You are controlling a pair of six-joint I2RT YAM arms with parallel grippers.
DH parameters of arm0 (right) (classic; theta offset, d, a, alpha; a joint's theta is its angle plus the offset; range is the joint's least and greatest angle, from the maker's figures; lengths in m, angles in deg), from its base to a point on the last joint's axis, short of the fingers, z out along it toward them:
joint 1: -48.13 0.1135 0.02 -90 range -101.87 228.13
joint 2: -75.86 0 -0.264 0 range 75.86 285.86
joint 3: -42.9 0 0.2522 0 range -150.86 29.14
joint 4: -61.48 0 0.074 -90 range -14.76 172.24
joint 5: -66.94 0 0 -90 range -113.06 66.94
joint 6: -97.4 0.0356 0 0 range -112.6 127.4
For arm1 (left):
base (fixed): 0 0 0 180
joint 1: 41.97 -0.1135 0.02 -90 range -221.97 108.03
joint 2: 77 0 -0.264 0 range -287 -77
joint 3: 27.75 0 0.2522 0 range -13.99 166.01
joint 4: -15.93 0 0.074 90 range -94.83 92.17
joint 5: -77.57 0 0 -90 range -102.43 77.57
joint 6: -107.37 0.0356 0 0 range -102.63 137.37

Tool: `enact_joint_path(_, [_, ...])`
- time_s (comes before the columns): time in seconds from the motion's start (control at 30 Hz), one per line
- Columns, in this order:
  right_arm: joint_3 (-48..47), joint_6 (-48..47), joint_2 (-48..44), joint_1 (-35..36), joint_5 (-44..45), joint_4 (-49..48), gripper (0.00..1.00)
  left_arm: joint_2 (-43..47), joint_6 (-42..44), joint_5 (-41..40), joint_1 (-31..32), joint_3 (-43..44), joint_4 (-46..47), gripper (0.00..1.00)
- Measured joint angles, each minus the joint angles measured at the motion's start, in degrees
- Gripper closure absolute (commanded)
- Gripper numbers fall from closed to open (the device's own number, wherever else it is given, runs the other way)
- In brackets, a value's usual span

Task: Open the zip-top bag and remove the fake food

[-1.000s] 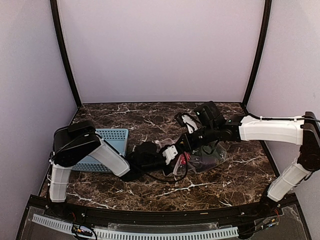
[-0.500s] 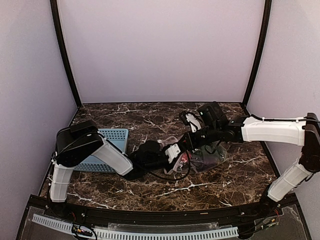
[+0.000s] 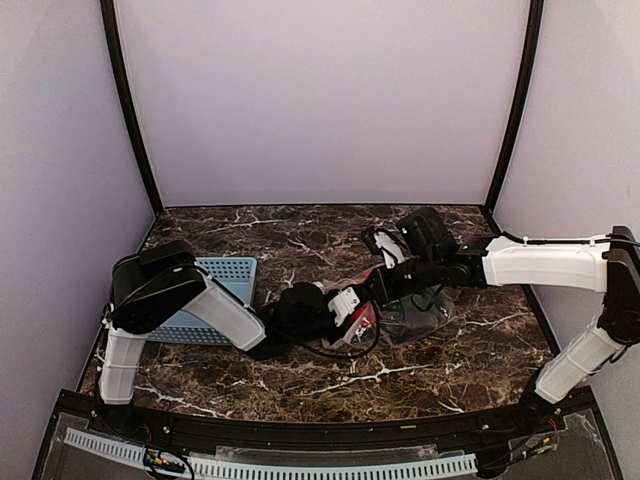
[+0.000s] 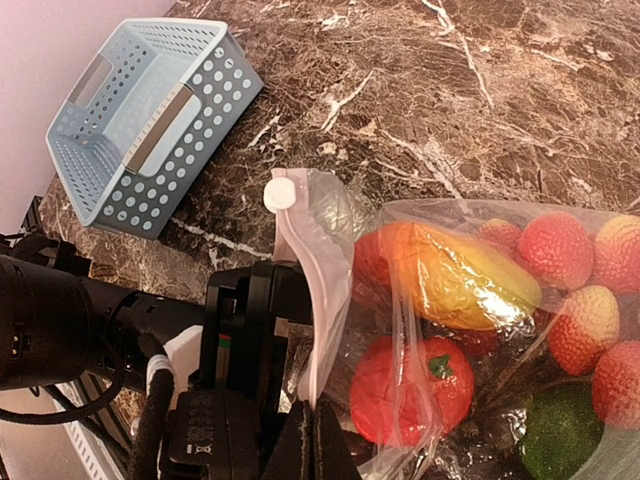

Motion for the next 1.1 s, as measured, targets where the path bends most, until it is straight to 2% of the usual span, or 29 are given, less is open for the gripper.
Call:
enact_joint_path(0.17, [0.26, 0.02, 0.00, -0.07, 0.02, -0.39, 1.00, 0.04, 0.13, -0.22, 0.00, -0.04, -0.02, 0.44])
enact_joint_path(0.23, [0.42, 0.07, 0.00, -0.07, -0.28, -0.72, 1.00, 0.57, 0.13, -0.24, 0.00, -0.63, -0.11, 0.46])
enact_joint_path(0.8, [1.36, 0.52, -0.02, 0.13, -4.63, -5.86, 1.00, 19.19, -3.76, -1.27, 0.00, -14.45, -5.68, 0.48])
enact_joint_path(1.1, [1.77, 0.46, -0.02, -0.02, -4.79, -6.54, 1.00, 34.64, -8.09, -3.10, 0.07, -21.84, -9.44, 0.47])
